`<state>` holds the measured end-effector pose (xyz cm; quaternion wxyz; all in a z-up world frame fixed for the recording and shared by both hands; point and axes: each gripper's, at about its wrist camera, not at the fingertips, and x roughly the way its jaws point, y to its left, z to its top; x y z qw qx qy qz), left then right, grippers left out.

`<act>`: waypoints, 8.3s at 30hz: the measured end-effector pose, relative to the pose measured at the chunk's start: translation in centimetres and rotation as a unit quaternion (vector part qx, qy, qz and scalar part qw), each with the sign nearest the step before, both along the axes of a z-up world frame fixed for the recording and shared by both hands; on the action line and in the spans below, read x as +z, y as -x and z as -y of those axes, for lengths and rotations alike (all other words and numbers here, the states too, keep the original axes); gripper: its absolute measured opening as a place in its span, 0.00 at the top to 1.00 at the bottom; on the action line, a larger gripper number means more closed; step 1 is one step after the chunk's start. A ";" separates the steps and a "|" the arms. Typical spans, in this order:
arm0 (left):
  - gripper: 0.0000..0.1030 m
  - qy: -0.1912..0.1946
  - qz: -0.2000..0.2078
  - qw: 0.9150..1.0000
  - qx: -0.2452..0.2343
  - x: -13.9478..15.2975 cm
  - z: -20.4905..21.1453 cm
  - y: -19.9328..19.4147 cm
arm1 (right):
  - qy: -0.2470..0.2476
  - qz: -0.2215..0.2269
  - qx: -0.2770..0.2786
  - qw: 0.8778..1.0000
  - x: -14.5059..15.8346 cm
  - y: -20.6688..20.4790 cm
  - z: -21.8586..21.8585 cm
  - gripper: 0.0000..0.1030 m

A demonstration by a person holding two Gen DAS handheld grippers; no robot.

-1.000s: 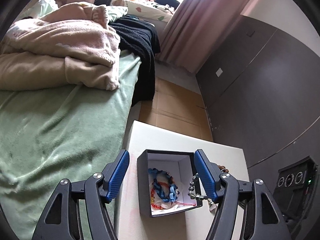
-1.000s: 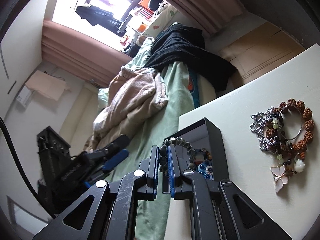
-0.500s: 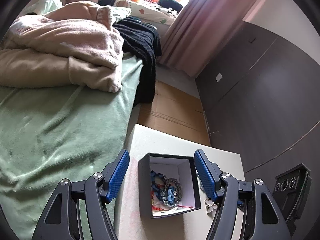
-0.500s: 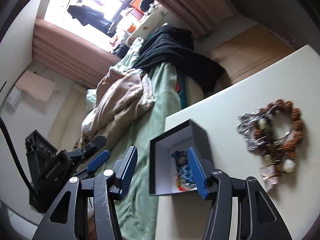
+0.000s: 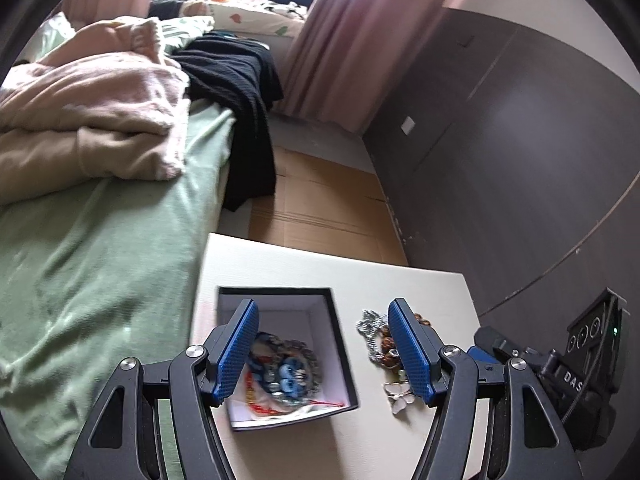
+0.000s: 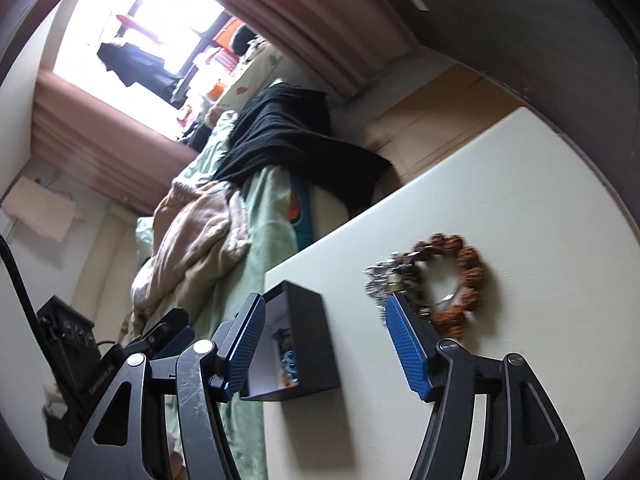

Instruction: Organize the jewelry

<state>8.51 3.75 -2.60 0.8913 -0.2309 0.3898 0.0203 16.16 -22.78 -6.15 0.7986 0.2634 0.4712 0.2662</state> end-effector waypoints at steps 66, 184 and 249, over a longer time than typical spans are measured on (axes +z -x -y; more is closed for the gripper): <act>0.92 -0.035 -0.023 0.994 -0.096 -3.2 9.9 -4.2 | 0.028 -0.140 -0.043 0.989 -5.3 -2.8 6.1 0.40; 0.38 0.068 0.030 0.995 0.068 1.0 -7.1 3.5 | -0.028 -0.001 0.130 0.991 -0.6 0.4 -13.0 0.73; 0.65 -0.057 -0.113 0.982 -0.138 -8.0 15.1 -3.1 | 0.061 -0.108 -0.131 0.984 -2.3 3.7 15.6 0.00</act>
